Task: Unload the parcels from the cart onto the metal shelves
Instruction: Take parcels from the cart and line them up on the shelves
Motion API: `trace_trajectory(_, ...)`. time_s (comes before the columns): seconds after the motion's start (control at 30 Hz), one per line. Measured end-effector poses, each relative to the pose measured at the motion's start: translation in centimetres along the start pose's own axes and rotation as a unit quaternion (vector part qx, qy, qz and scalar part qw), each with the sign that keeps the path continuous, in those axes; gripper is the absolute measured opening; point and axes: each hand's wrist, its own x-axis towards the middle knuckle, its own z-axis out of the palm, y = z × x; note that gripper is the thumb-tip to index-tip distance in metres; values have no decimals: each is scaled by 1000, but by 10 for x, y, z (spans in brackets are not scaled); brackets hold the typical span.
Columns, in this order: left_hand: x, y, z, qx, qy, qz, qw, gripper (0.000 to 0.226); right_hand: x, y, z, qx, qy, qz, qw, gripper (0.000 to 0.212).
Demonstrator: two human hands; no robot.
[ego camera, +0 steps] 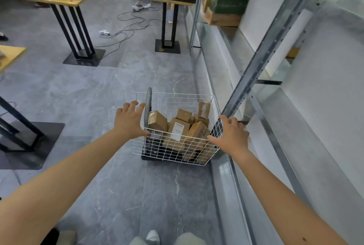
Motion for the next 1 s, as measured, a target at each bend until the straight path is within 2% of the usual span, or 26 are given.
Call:
trace_trajectory(0.27, 51, -20, 17, -7, -19, 1, 1000, 106, 67, -27, 23, 86, -74, -65, 991, 86)
trace_trajectory(0.5, 114, -19, 40, -46, -21, -14, 999, 104, 151, -38, 50, 90, -106, -86, 986, 88)
trace_trajectory(0.7, 185, 7, 66, -103, -11, -6, 995, 99, 233, -33, 73, 73, -143, -100, 982, 89)
trace_trajectory(0.8, 220, 24, 87, -123, -39, -14, 992, 97, 274, -28, 86, 56, -157, -101, 981, 91)
trace_trajectory(1.0, 270, 48, 135, -150, -126, -57, 979, 97, 342, -23, 116, 77, -232, -101, 964, 92)
